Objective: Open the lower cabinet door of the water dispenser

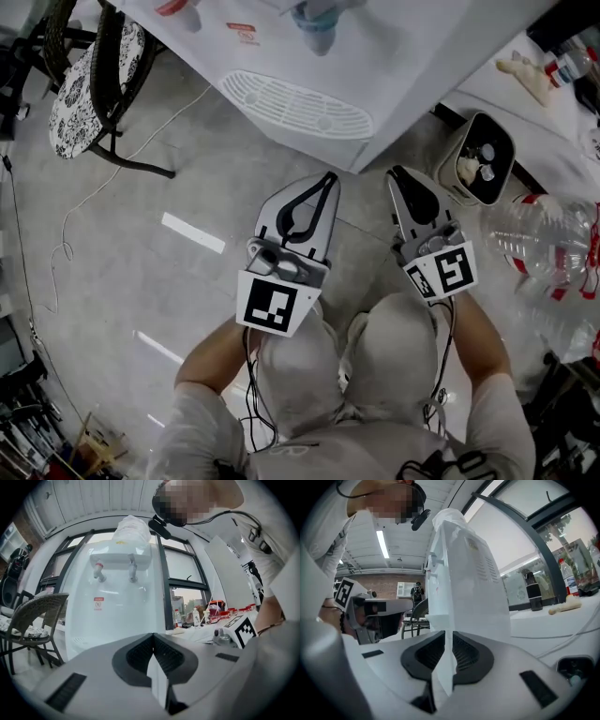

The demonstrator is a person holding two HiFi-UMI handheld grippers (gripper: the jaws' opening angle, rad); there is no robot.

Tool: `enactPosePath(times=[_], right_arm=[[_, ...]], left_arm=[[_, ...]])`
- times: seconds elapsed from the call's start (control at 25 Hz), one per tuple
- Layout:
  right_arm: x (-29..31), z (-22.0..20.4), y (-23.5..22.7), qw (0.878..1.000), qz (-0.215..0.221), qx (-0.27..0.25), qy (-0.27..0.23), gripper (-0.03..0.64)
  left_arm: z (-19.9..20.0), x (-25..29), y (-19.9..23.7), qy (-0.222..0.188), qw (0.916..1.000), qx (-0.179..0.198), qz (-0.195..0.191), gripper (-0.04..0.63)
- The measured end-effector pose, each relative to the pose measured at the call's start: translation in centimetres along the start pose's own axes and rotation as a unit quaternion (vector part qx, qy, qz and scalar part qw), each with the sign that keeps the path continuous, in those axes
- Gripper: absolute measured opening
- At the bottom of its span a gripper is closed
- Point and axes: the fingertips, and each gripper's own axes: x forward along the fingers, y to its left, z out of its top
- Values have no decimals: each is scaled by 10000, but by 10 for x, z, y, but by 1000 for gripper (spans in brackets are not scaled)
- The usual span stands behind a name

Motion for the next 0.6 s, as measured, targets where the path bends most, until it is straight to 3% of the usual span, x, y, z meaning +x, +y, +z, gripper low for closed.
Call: enactPosePath(times=[0.32,0.6], right_arm=[[24,-56,-17,9995,87,-132,264,165],[47,-79,-29,9992,111,-232,297,210]], left_arm=[[-37,19,4,-32,9999,-57,-90,2],[-40,22,0,-111,9997,-17,-231,2]])
